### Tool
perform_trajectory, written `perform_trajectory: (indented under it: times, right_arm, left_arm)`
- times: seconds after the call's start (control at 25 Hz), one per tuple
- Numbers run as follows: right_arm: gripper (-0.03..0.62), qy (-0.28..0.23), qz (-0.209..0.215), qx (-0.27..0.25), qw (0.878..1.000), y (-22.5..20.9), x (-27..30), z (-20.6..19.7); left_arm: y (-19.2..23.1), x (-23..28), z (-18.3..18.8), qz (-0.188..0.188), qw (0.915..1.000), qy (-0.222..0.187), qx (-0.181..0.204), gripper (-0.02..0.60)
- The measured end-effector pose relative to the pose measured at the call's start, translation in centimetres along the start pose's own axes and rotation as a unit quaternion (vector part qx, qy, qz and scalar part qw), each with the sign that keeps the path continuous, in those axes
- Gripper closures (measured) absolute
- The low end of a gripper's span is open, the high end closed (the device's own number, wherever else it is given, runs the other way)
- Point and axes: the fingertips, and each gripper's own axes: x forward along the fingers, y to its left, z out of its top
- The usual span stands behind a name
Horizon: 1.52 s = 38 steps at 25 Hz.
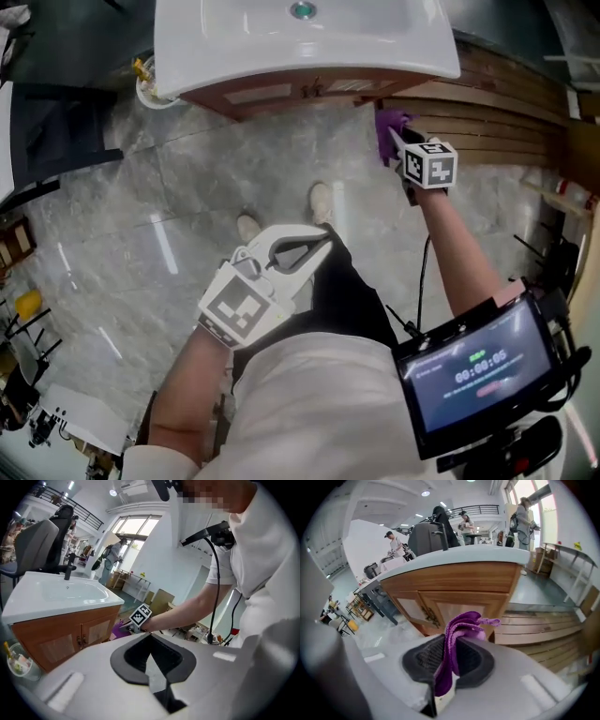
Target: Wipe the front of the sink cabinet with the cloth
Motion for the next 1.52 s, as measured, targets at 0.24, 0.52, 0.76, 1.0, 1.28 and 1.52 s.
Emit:
perform_trajectory:
  times: [0.24,0.52,0.76,1.0,1.28,1.52]
  right_arm:
    - [0.539,0.007,-0.069,-0.01,0.998,-9.1,-1.5,-0.7]
    - [0.539,0.023,-0.052,-0.033,0.998,-11.2,2.2,1.9]
    - [0.539,0.017,-0.021,-0.068,0.997,-6.6,3.8,3.4]
    - [0.539,0.013,0.007,-0.098,0.995,-0.9,4.3,4.8]
    - [0.539,0.027,0.036,-0.128,0.991,3.5,8.8,5.5]
    - [0.539,0.032,0.054,-0.148,0.987,9.8,11.1,6.3]
  left_arm:
    - [-2.8,4.0,0.3,-0.022,0.9994,0.008,0.025,0.577]
    - [-1.6,7.1,1.0,-0.015,0.9994,0.03,0.01,0.577]
    - [-1.5,6.2,0.2,0.001,0.9996,0.026,0.003,0.577]
    - [-1.9,3.4,0.2,0.016,0.9998,0.015,0.0,0.577]
    - [1.1,1.4,-1.0,0.036,0.9992,0.003,-0.017,0.577]
    - [1.9,-3.4,-3.0,0.057,0.9978,-0.008,-0.032,0.577]
